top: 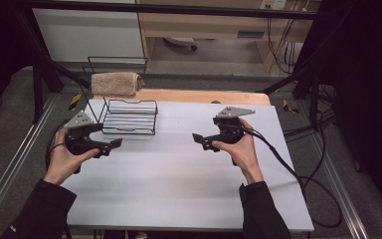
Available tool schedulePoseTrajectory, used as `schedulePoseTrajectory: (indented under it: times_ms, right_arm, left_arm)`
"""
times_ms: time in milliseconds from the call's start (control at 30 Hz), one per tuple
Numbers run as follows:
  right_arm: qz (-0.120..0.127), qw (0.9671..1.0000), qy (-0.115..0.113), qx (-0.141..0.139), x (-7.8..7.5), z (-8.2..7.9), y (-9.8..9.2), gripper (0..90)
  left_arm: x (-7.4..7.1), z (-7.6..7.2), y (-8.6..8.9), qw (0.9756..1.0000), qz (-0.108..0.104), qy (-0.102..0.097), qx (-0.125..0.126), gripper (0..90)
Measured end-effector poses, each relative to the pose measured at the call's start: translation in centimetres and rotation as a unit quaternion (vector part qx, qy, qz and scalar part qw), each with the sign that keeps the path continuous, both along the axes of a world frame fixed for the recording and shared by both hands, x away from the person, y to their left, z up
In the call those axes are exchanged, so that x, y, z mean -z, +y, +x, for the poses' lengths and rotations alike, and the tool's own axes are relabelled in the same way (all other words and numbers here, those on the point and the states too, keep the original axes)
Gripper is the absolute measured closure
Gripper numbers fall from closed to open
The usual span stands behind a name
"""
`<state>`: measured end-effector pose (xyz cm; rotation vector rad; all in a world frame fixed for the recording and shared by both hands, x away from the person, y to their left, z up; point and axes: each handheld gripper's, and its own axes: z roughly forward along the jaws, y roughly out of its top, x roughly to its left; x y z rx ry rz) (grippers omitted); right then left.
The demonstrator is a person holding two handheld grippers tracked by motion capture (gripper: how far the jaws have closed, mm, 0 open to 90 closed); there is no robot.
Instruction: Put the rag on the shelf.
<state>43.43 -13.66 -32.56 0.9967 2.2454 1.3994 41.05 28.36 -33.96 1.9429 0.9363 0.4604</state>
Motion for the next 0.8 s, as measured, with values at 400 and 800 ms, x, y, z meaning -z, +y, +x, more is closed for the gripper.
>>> schedulePoseTrajectory:
  times_ms: [400, 800]
  right_arm:
    - [0.002, 0.9995, 0.032, 0.005, 5.0, -2.4, -4.8, 2.4]
    - [-0.008, 0.9982, 0.058, 0.013, 9.5, -4.9, -9.8, 0.8]
  left_arm:
    - [4.9, -1.6, -1.0, 0.9996, 0.002, 0.023, 0.014, 5.6]
    - [7.9, -3.5, -0.4, 0.9993, -0.004, 0.029, 0.022, 6.2]
